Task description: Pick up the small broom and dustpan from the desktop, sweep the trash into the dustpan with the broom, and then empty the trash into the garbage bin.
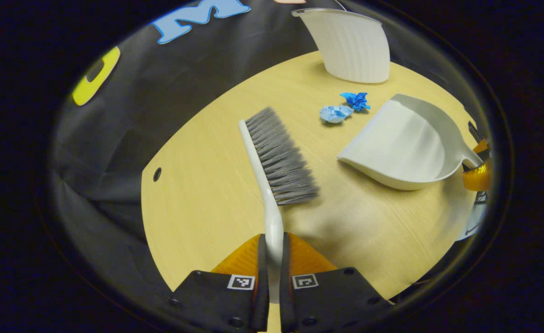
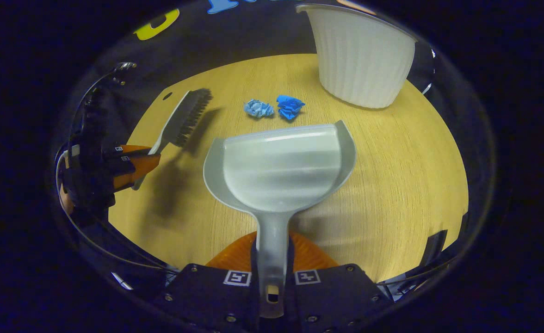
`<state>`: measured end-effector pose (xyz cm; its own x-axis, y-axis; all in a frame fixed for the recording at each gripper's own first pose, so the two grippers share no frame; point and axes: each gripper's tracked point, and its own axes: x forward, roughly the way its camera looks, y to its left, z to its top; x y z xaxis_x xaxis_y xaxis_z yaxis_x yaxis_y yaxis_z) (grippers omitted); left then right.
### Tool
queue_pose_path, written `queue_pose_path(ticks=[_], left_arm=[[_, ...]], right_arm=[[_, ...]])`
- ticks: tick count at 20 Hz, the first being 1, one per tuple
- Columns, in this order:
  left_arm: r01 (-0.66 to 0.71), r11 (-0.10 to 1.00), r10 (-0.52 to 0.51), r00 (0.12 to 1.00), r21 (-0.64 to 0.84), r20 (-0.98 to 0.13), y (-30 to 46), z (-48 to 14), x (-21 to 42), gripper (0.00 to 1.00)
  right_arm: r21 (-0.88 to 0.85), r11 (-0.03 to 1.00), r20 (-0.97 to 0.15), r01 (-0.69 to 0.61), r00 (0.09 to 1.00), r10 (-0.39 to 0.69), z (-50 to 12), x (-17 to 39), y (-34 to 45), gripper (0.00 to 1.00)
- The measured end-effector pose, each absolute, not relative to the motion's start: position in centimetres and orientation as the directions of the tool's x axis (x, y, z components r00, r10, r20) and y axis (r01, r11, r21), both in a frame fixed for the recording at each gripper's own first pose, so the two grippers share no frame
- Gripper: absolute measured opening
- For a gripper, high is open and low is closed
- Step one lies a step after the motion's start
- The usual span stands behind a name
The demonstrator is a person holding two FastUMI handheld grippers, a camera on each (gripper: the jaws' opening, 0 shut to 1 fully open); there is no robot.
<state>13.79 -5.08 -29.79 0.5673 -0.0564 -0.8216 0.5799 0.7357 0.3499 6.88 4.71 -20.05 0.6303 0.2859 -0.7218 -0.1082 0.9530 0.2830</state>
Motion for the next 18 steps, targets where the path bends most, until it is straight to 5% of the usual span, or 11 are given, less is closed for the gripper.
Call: queue_pose_path(ticks=[5, 11, 18], left_arm=[[0.648, 0.643, -0.044, 0.564, 0.408, -0.825, -6.6, -29.2, 18.1, 0.15], [0.698, 0.342, 0.031, 0.661, 0.629, -0.75, -6.9, -26.8, 24.6, 0.17], [0.767, 0.172, -0.005, 0.627, 0.617, -0.779, -10.7, -28.7, 25.0, 0.17]], right_arm=[[0.272, 0.953, -0.724, -0.134, 0.624, 0.295, -19.5, 9.0, 3.6, 0.19], [0.282, 0.949, -0.72, -0.141, 0.622, 0.306, -19.4, 9.7, 2.6, 0.2], [0.303, 0.944, -0.714, -0.132, 0.624, 0.316, -19.6, 9.9, 2.3, 0.19]])
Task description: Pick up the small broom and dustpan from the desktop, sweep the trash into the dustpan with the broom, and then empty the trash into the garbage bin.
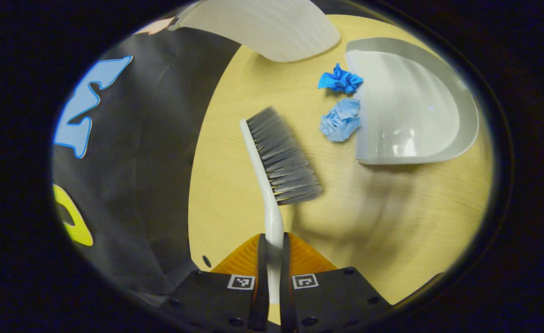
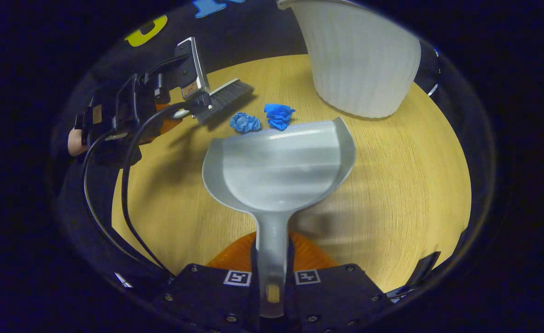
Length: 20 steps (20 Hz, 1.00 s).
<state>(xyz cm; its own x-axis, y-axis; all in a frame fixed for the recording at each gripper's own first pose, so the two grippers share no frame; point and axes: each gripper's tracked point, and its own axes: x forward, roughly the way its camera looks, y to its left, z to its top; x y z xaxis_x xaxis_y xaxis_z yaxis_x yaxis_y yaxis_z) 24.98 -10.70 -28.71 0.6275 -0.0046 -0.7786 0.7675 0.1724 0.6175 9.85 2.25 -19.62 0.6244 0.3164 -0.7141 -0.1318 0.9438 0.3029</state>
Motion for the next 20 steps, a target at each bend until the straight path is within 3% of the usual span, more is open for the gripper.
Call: queue_pose_path(ticks=[11, 20], left_arm=[[0.807, -0.115, -0.121, 0.568, 0.58, -0.814, -17.2, -28.2, 24.2, 0.15], [0.784, -0.238, -0.219, 0.533, 0.574, -0.818, -17.3, -26.9, 24.0, 0.15]], right_arm=[[0.323, 0.937, -0.71, -0.137, 0.619, 0.335, -19.4, 9.9, 2.0, 0.19], [0.346, 0.929, -0.704, -0.129, 0.619, 0.348, -19.1, 10.3, 1.5, 0.2]])
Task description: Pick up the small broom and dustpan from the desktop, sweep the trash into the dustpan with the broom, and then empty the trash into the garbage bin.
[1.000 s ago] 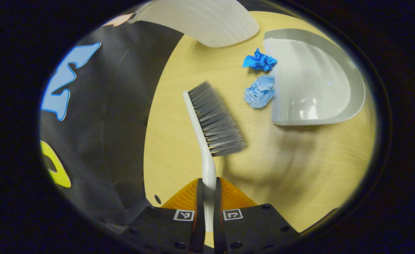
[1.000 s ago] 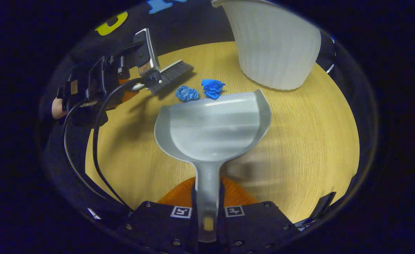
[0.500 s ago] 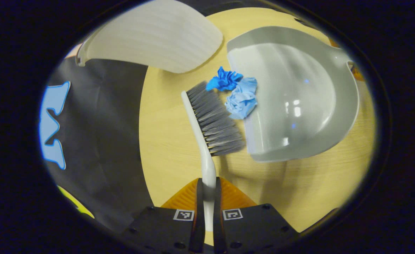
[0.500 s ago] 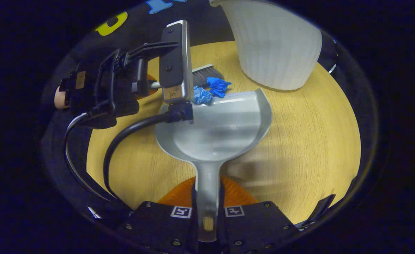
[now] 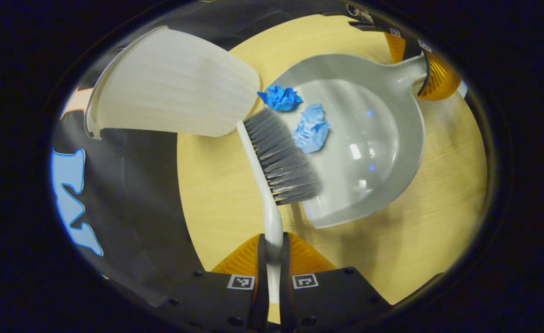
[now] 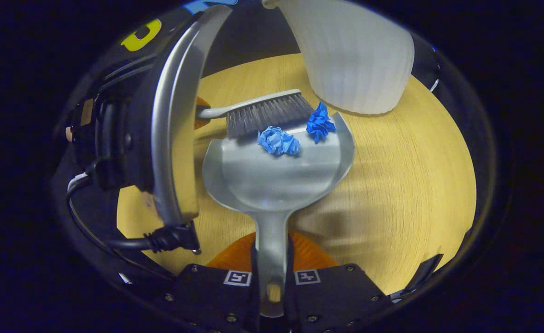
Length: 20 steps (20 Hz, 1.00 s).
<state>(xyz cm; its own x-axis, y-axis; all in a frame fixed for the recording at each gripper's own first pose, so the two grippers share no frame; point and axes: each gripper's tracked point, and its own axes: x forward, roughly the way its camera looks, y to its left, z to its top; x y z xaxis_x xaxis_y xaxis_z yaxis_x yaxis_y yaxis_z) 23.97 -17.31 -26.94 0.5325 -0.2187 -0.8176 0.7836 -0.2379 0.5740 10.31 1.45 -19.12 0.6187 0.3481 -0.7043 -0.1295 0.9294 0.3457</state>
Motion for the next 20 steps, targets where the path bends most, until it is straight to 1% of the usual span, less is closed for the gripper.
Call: queue_pose_path(ticks=[5, 7, 8, 9, 10, 11, 12, 13, 15, 16, 18, 19, 20], left_arm=[[0.797, -0.243, -0.25, 0.5, 0.553, -0.829, -17.6, -26.0, 23.1, 0.15], [0.804, -0.212, -0.245, 0.506, 0.556, -0.827, -17.2, -26.0, 23.4, 0.15], [0.813, -0.182, -0.245, 0.507, 0.553, -0.826, -17.0, -26.1, 23.5, 0.15], [0.822, -0.153, -0.242, 0.507, 0.549, -0.827, -16.8, -26.0, 23.3, 0.17], [0.829, -0.119, -0.241, 0.509, 0.546, -0.826, -16.3, -26.1, 23.3, 0.15], [0.836, -0.084, -0.24, 0.512, 0.543, -0.825, -16.1, -26.3, 23.0, 0.17], [0.841, -0.046, -0.239, 0.515, 0.539, -0.823, -15.7, -26.4, 22.9, 0.15], [0.847, -0.004, -0.24, 0.516, 0.532, -0.823, -15.4, -27.0, 23.1, 0.15], [0.854, 0.091, -0.242, 0.518, 0.513, -0.82, -14.6, -27.8, 22.9, 0.15], [0.855, 0.144, -0.242, 0.518, 0.497, -0.821, -14.3, -28.2, 22.5, 0.17], [0.848, 0.252, -0.24, 0.521, 0.466, -0.819, -13.4, -28.6, 21.7, 0.18], [0.84, 0.303, -0.235, 0.524, 0.45, -0.819, -12.8, -28.4, 21.7, 0.18], [0.829, 0.351, -0.228, 0.526, 0.435, -0.819, -12.3, -28.6, 21.6, 0.15]], right_arm=[[0.347, 0.93, -0.691, -0.124, 0.637, 0.343, -18.3, 11.1, 1.5, 0.19], [0.349, 0.93, -0.688, -0.117, 0.642, 0.339, -18.8, 11.1, 1.4, 0.19], [0.339, 0.934, -0.694, -0.11, 0.641, 0.327, -19.1, 11.0, 1.1, 0.19], [0.334, 0.936, -0.694, -0.11, 0.644, 0.323, -19.4, 11.1, 1.4, 0.19], [0.334, 0.937, -0.691, -0.108, 0.647, 0.321, -19.6, 11.4, 1.6, 0.19], [0.337, 0.936, -0.689, -0.103, 0.65, 0.32, -19.8, 11.5, 1.9, 0.19], [0.339, 0.936, -0.687, -0.095, 0.655, 0.315, -19.8, 11.7, 1.9, 0.2], [0.336, 0.938, -0.682, -0.087, 0.665, 0.306, -19.7, 11.7, 1.8, 0.19], [0.344, 0.936, -0.667, -0.078, 0.681, 0.302, -19.2, 11.7, 1.8, 0.19], [0.35, 0.933, -0.652, -0.08, 0.695, 0.304, -19.0, 11.8, 1.9, 0.2], [0.364, 0.928, -0.627, -0.08, 0.715, 0.308, -18.8, 12.1, 2.3, 0.2], [0.368, 0.926, -0.613, -0.082, 0.727, 0.308, -18.8, 12.2, 2.3, 0.19], [0.366, 0.926, -0.603, -0.087, 0.736, 0.308, -18.7, 12.4, 2.3, 0.2]])
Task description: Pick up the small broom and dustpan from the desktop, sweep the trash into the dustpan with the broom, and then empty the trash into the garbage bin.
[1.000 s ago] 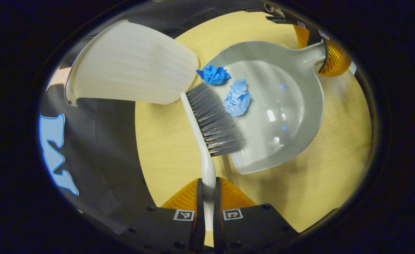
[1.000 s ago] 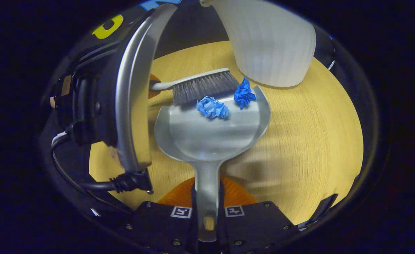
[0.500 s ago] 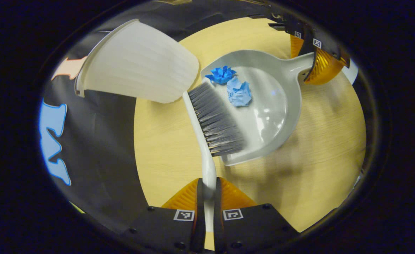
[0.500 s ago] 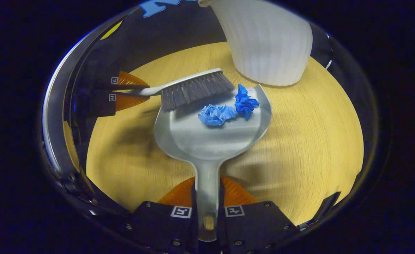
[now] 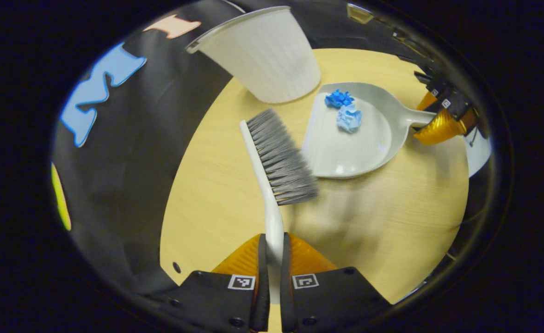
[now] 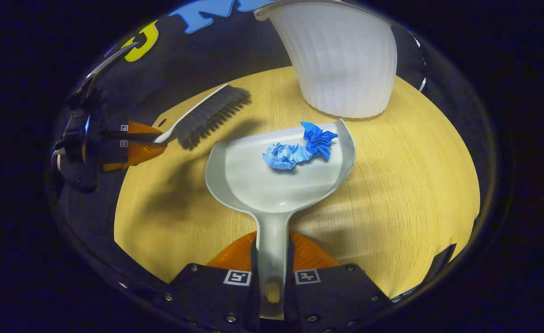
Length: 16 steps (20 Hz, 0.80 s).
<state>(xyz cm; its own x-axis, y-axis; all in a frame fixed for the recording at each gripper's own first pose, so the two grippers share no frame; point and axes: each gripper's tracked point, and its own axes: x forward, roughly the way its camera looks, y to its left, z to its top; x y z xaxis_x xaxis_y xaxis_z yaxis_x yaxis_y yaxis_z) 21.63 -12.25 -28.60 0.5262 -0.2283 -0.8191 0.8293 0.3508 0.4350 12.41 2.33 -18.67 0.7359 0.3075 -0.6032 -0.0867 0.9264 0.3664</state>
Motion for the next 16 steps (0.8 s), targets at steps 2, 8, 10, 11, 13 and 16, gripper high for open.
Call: queue_pose_path(ticks=[2, 8, 10, 11, 13, 16], left_arm=[[0.801, 0.441, -0.208, 0.53, 0.405, -0.822, -11.2, -28.7, 21.3, 0.15], [0.704, 0.617, -0.154, 0.548, 0.353, -0.822, -8.2, -29.8, 19.0, 0.15], [0.671, 0.659, -0.142, 0.555, 0.34, -0.82, -7.3, -30.4, 18.1, 0.15], [0.652, 0.679, -0.134, 0.561, 0.336, -0.817, -6.6, -30.7, 17.7, 0.15], [0.611, 0.721, -0.122, 0.577, 0.327, -0.808, -5.4, -31.5, 16.6, 0.15], [0.545, 0.781, -0.113, 0.603, 0.304, -0.79, -4.3, -33.4, 15.4, 0.15]], right_arm=[[0.373, 0.923, -0.593, -0.098, 0.74, 0.318, -19.0, 12.7, 2.3, 0.19], [0.439, 0.889, -0.508, -0.13, 0.78, 0.365, -18.3, 13.4, 3.0, 0.19], [0.466, 0.873, -0.479, -0.147, 0.787, 0.388, -18.0, 13.4, 3.4, 0.2], [0.467, 0.87, -0.465, -0.159, 0.792, 0.395, -17.9, 13.5, 3.4, 0.2], [0.457, 0.87, -0.442, -0.185, 0.802, 0.402, -18.3, 13.9, 3.4, 0.19], [0.452, 0.863, -0.402, -0.226, 0.812, 0.424, -18.1, 14.3, 3.4, 0.19]])
